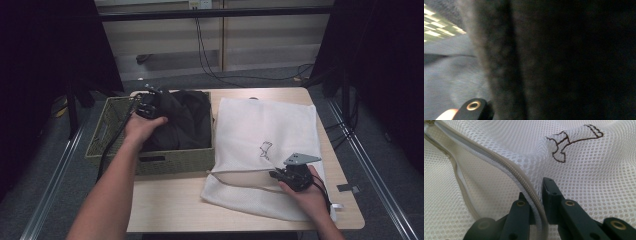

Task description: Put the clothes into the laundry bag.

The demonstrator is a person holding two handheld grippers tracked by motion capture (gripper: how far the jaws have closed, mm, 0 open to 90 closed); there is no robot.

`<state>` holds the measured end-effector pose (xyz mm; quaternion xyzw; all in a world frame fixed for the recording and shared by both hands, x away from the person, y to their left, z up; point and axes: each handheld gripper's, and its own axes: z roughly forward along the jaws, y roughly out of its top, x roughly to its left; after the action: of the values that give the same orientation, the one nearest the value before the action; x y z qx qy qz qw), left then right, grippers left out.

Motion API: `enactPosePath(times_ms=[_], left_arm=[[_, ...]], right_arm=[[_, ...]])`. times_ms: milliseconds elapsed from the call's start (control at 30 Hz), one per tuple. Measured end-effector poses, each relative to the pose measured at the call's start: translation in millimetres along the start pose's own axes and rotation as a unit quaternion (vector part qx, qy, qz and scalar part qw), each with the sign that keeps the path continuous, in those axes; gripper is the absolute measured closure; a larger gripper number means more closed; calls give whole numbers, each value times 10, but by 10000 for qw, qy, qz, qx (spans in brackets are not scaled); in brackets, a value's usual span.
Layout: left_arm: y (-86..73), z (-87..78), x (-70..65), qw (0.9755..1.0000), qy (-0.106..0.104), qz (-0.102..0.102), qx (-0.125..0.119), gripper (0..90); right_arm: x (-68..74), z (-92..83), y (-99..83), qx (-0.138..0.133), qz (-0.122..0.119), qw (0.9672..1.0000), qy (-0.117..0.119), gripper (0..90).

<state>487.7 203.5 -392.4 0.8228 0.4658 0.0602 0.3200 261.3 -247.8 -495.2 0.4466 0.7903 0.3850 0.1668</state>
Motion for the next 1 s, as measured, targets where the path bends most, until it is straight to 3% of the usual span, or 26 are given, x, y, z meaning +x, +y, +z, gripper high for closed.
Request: enactPosePath(times_ms=[33, 67, 133, 233, 267, 367, 400, 467, 500, 567, 633, 667, 733, 800, 833, 867, 900, 933, 1000], left_arm=[[0, 0, 0, 10000, 0, 0, 0, 732], [2, -265, 93, 9992, 151, -44, -370, 730], [-10, -415, 175, 9986, 300, -63, -440, 728], [-51, -488, 274, 9991, 411, 0, -120, 712], [-69, -429, 279, 9992, 330, 146, 168, 696], [-103, -197, 228, 9970, 395, 450, 500, 610], [-110, -93, 207, 9963, 365, 541, 564, 543], [-136, 112, 141, 9959, 198, 617, 636, 433], [-138, 188, 115, 9938, 66, 806, 761, 413], [-153, 339, 52, 9924, -144, 887, 847, 358], [-172, 490, 65, 9918, -327, 813, 927, 234], [-169, 514, 89, 9915, -293, 771, 1004, 176], [-177, 555, 94, 9936, -215, 597, 933, 183], [-193, 606, 105, 9921, -139, 694, 1037, 113], [-208, 640, 86, 9938, -107, 531, 974, 84], [-213, 667, 101, 9914, -55, 655, 1129, 45], [-240, 729, 72, 9927, 71, 511, 1091, 1], [-237, 746, 70, 9896, 156, 694, 1254, 0], [-233, 803, -1, 9884, 318, 670, 1323, 0]], right_arm=[[0, 0, 0, 0, 0, 10000, 0, 836], [1, 4, 4, -32, 8, 10000, 5, 836], [4, -2, 4, -17, -6, 10000, 13, 836], [10, -8, 0, -33, 5, 10000, 30, 836], [13, -3, -2, -16, 14, 10000, 29, 836], [17, 16, 6, 1, -15, 10000, 28, 836], [18, 19, 10, 0, -30, 10000, 26, 836], [22, 18, 14, -1, -19, 10000, 25, 836], [27, 19, 14, -29, -2, 10000, 14, 835], [28, 15, 7, -19, -5, 10000, 16, 832], [29, 18, 5, 4, 1, 10000, 37, 832], [29, 27, 5, 2, -9, 10000, 25, 832], [28, 32, 6, 8, -43, 10000, 25, 831], [30, 31, 4, -4, -50, 10000, 12, 829], [29, 28, 4, -23, -43, 10000, 17, 828], [27, 27, 3, -26, -49, 10000, 30, 828], [25, 27, 1, -29, -69, 10000, 38, 828], [25, 27, 0, -27, -63, 10000, 37, 828], [28, 26, 1, -13, -60, 10000, 39, 827]])
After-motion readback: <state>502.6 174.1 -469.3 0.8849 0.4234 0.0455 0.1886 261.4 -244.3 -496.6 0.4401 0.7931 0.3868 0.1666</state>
